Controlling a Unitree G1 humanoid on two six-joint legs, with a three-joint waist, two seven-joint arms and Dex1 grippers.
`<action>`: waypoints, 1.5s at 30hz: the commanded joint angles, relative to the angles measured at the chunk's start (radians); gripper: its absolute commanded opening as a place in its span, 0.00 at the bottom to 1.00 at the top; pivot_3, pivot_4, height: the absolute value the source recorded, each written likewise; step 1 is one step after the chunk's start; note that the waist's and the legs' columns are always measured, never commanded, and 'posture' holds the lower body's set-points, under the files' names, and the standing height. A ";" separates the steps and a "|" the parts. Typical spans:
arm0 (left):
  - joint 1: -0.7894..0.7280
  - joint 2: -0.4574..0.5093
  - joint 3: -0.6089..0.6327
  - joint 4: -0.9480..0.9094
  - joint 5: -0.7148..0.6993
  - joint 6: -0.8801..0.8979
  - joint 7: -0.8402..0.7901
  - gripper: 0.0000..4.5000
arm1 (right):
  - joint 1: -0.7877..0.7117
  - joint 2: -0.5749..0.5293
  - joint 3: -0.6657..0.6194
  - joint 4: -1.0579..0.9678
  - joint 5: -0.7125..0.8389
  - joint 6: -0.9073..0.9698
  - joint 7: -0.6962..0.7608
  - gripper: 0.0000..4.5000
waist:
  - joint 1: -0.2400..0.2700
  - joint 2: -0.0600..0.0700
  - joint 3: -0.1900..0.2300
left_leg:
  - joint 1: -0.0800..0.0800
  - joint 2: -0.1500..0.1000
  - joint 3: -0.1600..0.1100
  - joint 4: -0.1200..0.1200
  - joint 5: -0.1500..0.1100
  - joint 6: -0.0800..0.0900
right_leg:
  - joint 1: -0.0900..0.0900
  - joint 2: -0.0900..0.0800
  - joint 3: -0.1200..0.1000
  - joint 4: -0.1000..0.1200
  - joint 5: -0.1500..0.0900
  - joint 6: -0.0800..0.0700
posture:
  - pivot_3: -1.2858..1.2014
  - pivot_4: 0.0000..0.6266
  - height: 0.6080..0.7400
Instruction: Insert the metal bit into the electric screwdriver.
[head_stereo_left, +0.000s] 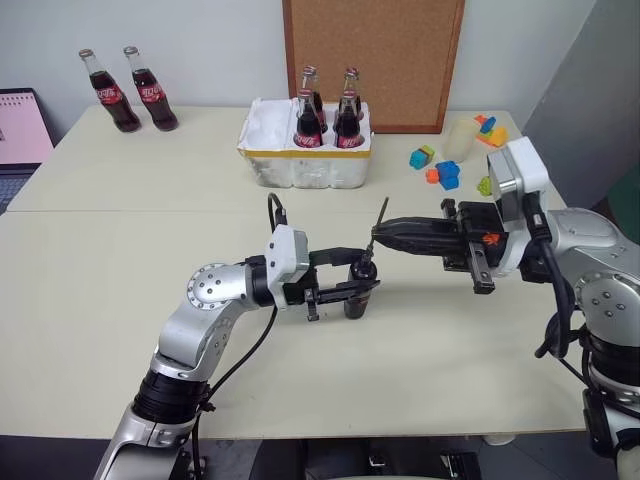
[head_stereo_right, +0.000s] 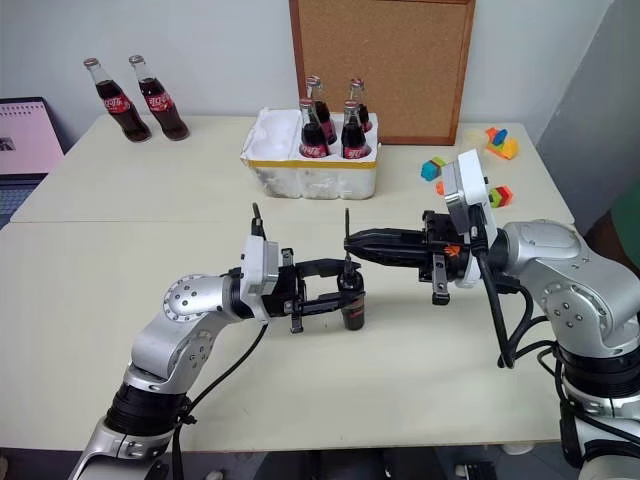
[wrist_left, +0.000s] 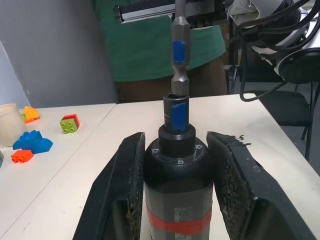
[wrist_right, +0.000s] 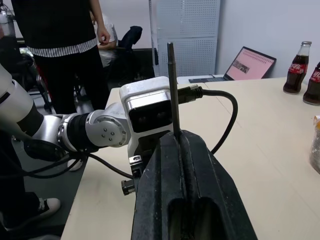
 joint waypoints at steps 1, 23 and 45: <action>0.007 0.012 -0.015 0.005 0.012 -0.002 -0.013 0.35 | -0.031 -0.013 0.028 0.015 -0.020 0.007 0.009 0.00 | 0.000 0.000 0.000 | 0.000 0.000 0.000 0.000 0.000 0.000 | 0.000 0.000 0.000 0.000 0.000 0.000 | 0.52 0.24 1.00; -0.004 0.012 -0.011 0.014 0.014 -0.003 -0.018 0.35 | -0.067 -0.032 0.083 0.068 -0.111 -0.074 0.067 0.00 | 0.000 0.000 0.000 | 0.001 0.000 0.000 0.000 0.000 0.000 | 0.001 0.000 0.000 0.000 0.000 0.000 | 0.52 0.24 1.00; -0.005 0.009 -0.015 0.023 0.020 -0.016 -0.023 0.35 | -0.119 -0.064 0.133 0.109 -0.119 0.013 0.116 0.00 | 0.000 0.000 0.000 | 0.005 0.000 -0.001 0.000 0.000 0.000 | 0.005 0.000 -0.001 0.000 0.000 0.000 | 0.52 0.24 1.00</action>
